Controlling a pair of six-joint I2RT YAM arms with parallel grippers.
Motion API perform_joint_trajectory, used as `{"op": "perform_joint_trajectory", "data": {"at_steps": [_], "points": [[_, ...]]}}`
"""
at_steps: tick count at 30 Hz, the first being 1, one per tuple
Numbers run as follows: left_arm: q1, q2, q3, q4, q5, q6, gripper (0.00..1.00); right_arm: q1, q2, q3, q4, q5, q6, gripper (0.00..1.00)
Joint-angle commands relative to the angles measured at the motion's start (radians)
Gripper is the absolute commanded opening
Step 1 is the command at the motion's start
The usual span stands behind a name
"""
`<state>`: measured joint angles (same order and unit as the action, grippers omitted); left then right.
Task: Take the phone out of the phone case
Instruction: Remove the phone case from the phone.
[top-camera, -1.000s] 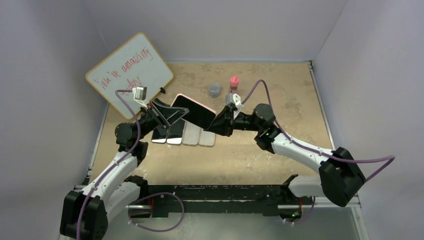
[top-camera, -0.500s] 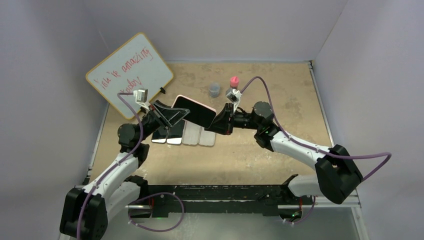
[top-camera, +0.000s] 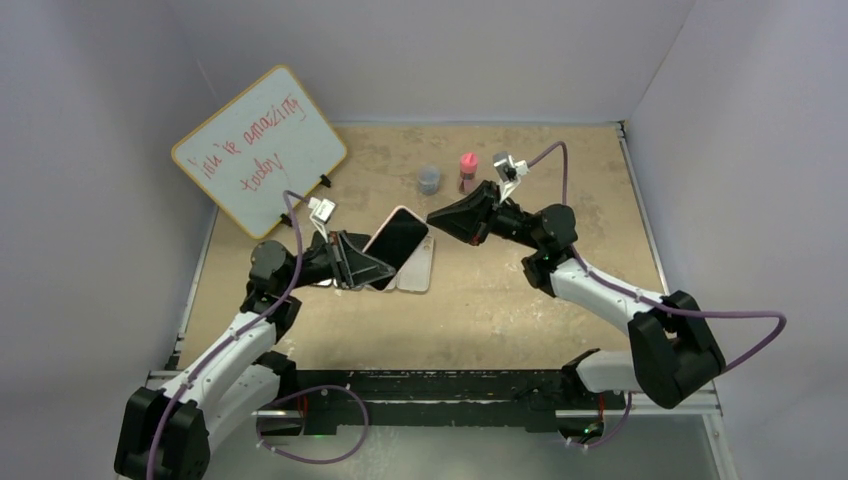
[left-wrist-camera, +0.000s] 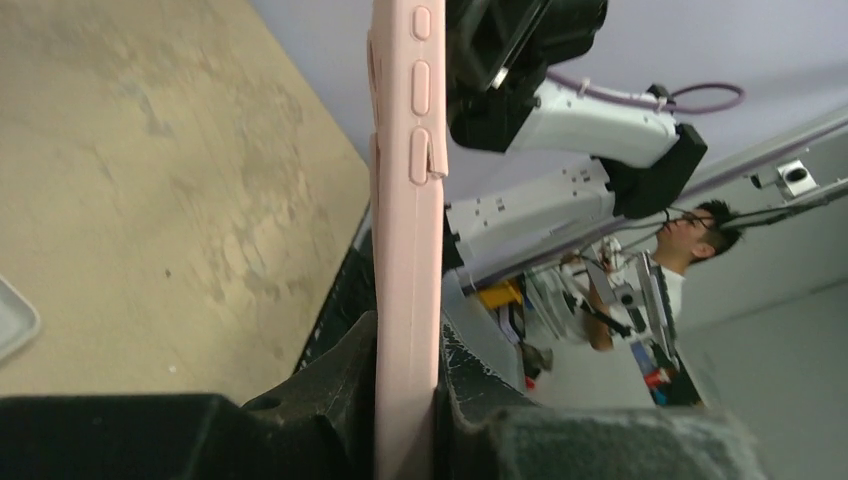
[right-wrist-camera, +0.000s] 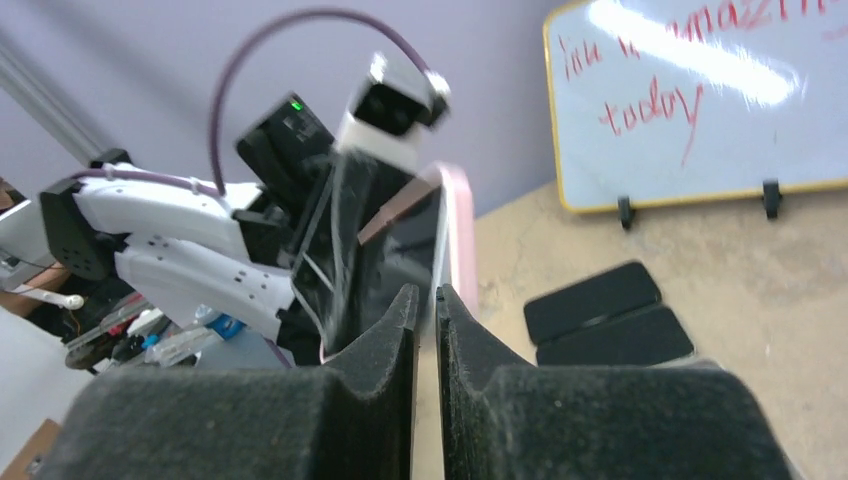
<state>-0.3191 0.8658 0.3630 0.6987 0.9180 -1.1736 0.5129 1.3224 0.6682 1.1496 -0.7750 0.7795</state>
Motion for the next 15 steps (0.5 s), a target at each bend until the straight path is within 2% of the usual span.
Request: {"op": "perform_joint_trajectory", "data": {"at_steps": [1, 4, 7, 10, 13, 15], "points": [[-0.015, -0.010, 0.004, -0.045, 0.165, 0.020, 0.00, 0.002, 0.015, 0.065, 0.215, 0.017, 0.067, 0.13], [-0.015, -0.018, 0.012, -0.046, 0.158, 0.033, 0.00, 0.003, 0.025, 0.067, 0.215, -0.003, 0.070, 0.14], [-0.007, -0.024, 0.033, -0.088, 0.161, 0.098, 0.00, -0.007, 0.013, 0.058, 0.168, -0.013, 0.048, 0.23], [0.018, -0.017, 0.092, -0.240, 0.185, 0.266, 0.00, -0.041, -0.008, 0.074, 0.023, -0.067, -0.024, 0.37], [0.028, 0.009, 0.189, -0.459, 0.200, 0.498, 0.00, -0.062, -0.037, 0.087, -0.071, -0.113, -0.062, 0.46], [0.028, 0.033, 0.242, -0.560, 0.202, 0.601, 0.00, -0.062, -0.052, 0.111, -0.119, -0.124, -0.102, 0.52]]}}
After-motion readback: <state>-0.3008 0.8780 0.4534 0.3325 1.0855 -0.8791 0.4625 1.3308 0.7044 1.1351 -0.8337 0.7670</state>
